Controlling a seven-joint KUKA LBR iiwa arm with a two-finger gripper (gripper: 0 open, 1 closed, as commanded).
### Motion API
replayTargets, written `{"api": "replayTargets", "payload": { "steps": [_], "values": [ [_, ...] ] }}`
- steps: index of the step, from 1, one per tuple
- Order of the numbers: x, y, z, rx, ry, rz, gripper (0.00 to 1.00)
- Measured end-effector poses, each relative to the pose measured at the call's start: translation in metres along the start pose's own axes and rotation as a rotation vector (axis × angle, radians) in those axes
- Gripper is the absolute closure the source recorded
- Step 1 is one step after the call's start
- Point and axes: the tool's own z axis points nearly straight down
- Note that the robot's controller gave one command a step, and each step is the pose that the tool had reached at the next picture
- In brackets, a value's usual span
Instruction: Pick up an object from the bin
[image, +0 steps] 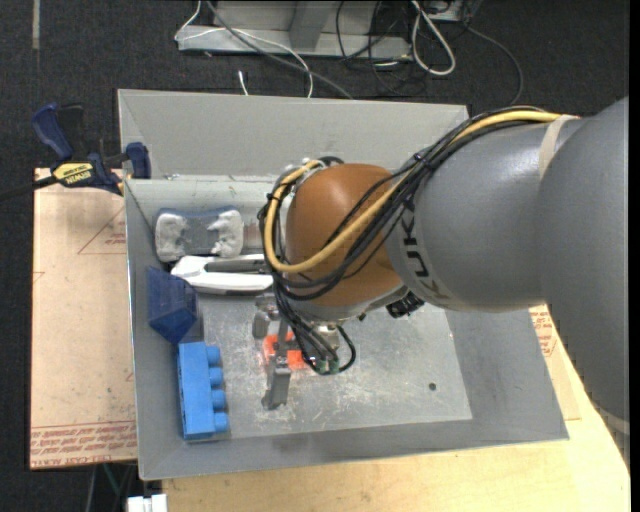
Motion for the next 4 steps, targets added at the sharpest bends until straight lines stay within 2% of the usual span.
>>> {"api": "replayTargets", "payload": {
  "steps": [1, 2, 3, 4],
  "values": [
    [-0.002, -0.001, -0.004, -0.001, -0.007, 0.005, 0.00],
    [-0.029, -0.084, 0.096, 0.000, -0.004, -0.016, 0.00],
    [-0.027, -0.080, 0.008, -0.008, -0.022, -0.063, 0.00],
    [-0.049, -0.107, 0.063, -0.003, 0.000, -0.068, 0.00]
  ]
}}
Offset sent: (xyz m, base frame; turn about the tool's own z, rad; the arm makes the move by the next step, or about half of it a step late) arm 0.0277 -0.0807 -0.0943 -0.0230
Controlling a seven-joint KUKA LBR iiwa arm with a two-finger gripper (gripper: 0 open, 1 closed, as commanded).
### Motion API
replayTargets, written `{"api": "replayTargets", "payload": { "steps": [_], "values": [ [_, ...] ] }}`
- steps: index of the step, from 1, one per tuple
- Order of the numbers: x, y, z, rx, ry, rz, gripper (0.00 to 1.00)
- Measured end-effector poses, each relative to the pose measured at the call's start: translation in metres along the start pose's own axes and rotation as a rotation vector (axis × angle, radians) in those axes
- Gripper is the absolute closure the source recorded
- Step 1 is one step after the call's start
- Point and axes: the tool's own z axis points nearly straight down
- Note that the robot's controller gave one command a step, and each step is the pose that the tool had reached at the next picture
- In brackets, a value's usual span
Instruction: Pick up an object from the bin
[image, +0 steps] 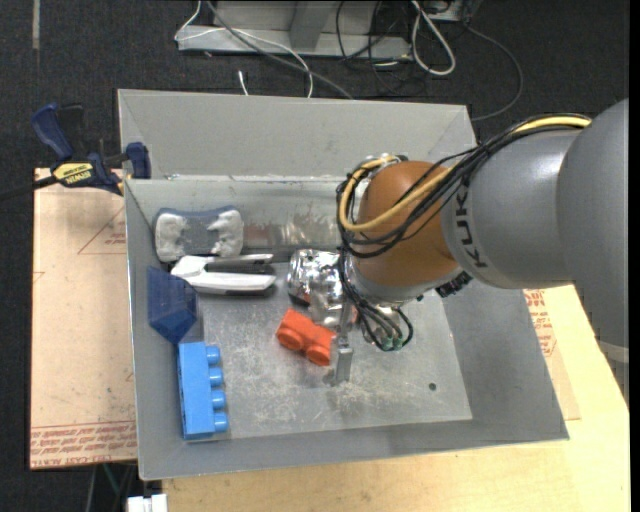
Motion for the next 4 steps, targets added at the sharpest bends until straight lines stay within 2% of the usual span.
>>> {"api": "replayTargets", "payload": {
  "steps": [1, 2, 4],
  "values": [
    [0.007, -0.002, 0.031, -0.010, -0.018, 0.248, 0.00],
    [-0.011, -0.008, 0.029, -0.002, -0.006, 0.088, 1.00],
    [-0.010, -0.008, 0.020, -0.003, -0.002, 0.089, 1.00]
  ]
}}
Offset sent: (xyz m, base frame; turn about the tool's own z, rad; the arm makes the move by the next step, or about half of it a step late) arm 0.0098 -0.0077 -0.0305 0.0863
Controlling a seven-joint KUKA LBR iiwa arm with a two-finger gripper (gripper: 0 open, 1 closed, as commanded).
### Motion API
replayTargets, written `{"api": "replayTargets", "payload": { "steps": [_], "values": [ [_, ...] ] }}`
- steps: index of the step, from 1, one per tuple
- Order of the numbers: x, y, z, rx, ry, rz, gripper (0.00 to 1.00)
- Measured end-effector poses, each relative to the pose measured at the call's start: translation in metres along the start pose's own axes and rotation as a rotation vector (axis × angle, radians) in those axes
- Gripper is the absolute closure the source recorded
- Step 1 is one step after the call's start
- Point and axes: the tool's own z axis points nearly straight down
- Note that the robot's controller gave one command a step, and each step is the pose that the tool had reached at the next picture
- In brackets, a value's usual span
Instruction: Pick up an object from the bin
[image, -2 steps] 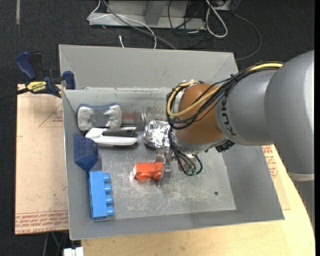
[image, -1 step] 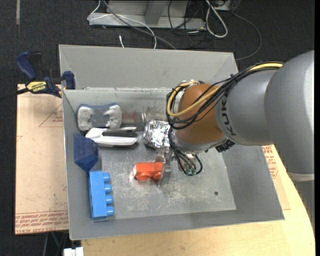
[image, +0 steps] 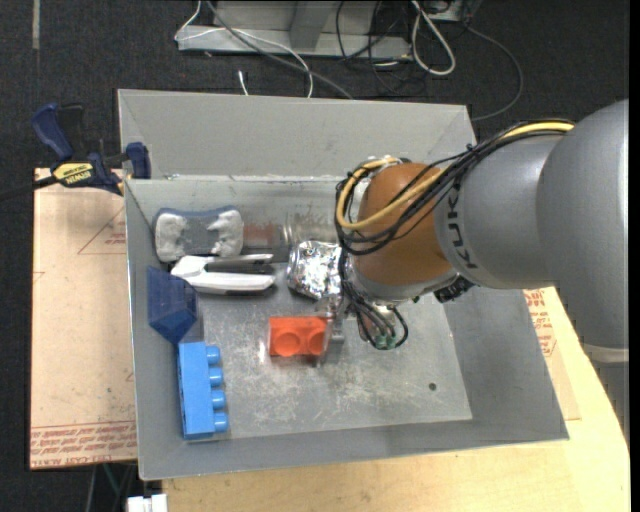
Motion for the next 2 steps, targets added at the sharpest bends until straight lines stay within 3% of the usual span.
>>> {"api": "replayTargets", "payload": {
  "steps": [1, 2],
  "values": [
    [-0.001, 0.000, -0.020, 0.000, -0.002, 0.000, 1.00],
    [0.001, 0.001, -0.064, 0.000, 0.002, 0.001, 1.00]
  ]
}}
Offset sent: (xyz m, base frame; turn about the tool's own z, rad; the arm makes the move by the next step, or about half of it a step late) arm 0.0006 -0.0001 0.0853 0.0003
